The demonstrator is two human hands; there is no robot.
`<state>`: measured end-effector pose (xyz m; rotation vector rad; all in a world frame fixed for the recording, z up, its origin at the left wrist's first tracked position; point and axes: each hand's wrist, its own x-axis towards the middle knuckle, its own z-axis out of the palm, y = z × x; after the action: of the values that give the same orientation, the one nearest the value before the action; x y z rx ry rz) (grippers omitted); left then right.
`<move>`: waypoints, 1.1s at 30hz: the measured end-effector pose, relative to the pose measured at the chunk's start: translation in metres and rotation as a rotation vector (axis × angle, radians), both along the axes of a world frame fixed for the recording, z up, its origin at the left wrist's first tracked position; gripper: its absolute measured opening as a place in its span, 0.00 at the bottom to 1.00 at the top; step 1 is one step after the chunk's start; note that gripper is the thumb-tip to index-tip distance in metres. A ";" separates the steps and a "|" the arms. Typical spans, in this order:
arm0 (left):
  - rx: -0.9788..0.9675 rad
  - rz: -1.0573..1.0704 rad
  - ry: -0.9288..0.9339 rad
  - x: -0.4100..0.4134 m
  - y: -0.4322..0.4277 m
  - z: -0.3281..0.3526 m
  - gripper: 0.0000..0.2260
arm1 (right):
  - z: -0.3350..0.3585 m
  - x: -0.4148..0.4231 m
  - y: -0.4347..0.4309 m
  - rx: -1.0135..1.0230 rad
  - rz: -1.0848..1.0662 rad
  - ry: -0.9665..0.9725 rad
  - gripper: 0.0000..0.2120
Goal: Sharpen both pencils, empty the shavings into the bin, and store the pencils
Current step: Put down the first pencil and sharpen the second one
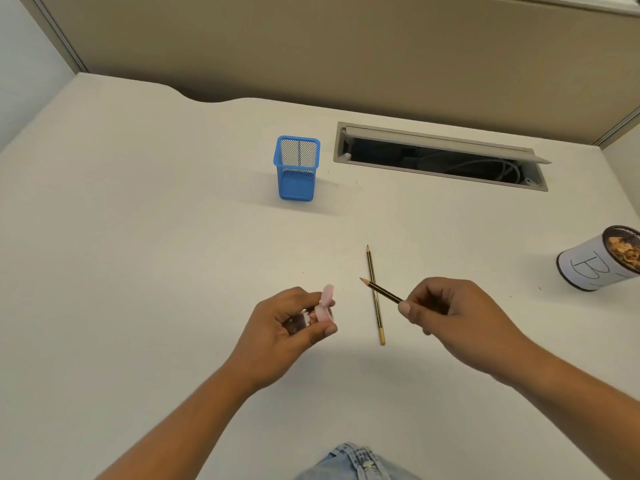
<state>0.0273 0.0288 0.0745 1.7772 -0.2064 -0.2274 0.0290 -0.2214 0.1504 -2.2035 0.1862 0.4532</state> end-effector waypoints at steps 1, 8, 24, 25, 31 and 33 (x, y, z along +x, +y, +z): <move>-0.004 0.007 0.013 0.000 -0.002 -0.001 0.09 | -0.008 0.000 0.000 0.021 -0.037 -0.010 0.10; -0.029 0.043 0.066 0.000 -0.013 -0.005 0.10 | -0.059 0.010 0.002 0.088 -0.278 -0.077 0.04; -0.031 0.041 0.110 -0.007 -0.022 -0.013 0.10 | -0.120 0.036 -0.014 -0.266 -0.360 -0.153 0.04; -0.028 0.039 0.112 -0.007 -0.022 -0.013 0.10 | -0.119 0.037 -0.014 -0.272 -0.356 -0.155 0.03; -0.023 0.034 0.114 -0.008 -0.023 -0.015 0.11 | -0.120 0.043 -0.013 -0.298 -0.349 -0.162 0.02; -0.024 0.030 0.116 -0.008 -0.023 -0.016 0.11 | -0.121 0.044 -0.013 -0.309 -0.347 -0.166 0.02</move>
<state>0.0197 0.0061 0.0583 1.7362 -0.0990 -0.3050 0.0728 -0.2348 0.0296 -2.4298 0.5694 0.0496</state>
